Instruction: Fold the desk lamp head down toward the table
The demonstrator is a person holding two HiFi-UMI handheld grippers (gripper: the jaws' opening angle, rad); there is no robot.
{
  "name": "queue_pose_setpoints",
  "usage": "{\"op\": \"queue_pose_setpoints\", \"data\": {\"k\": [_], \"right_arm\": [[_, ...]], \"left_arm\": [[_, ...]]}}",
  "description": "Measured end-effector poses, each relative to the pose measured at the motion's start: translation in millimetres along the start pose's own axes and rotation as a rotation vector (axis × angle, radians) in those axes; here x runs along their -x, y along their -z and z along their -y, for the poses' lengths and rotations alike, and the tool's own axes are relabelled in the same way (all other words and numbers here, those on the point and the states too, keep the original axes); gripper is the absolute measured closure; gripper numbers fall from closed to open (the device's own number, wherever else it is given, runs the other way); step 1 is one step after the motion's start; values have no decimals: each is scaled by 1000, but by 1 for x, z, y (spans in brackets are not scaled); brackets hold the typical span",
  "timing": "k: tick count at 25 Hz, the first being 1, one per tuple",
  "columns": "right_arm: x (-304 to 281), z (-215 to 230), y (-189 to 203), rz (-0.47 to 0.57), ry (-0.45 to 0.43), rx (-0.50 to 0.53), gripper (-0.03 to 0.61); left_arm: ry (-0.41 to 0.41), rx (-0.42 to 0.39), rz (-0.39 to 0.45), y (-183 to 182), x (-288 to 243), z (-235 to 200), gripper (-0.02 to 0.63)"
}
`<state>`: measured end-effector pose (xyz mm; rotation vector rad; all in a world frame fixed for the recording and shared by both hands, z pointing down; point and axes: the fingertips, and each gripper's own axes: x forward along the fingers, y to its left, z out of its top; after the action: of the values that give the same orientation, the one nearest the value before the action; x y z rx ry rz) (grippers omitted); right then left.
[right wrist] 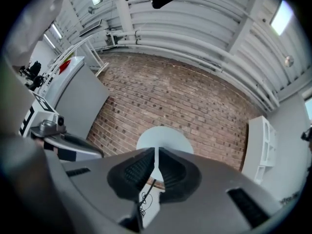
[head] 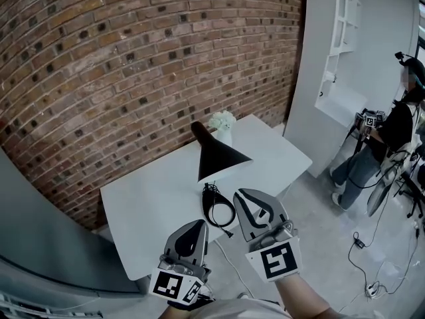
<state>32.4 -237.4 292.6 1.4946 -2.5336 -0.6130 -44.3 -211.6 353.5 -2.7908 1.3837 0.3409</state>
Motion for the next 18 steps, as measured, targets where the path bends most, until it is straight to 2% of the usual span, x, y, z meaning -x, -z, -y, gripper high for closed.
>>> {"op": "queue_pose_setpoints", "data": {"k": [8,11,18], "right_arm": [[-3,17,-12,-33,23,206,555],[-6,25,-15,-51,46,264,489],[-23,31,-24,-54,30,429,452]], "left_arm": [[6,9,-2,0,-8,1,606],[11,11,-5,1,-13,3,606],[-2,-19,-2,-9,-23,0,606]]}}
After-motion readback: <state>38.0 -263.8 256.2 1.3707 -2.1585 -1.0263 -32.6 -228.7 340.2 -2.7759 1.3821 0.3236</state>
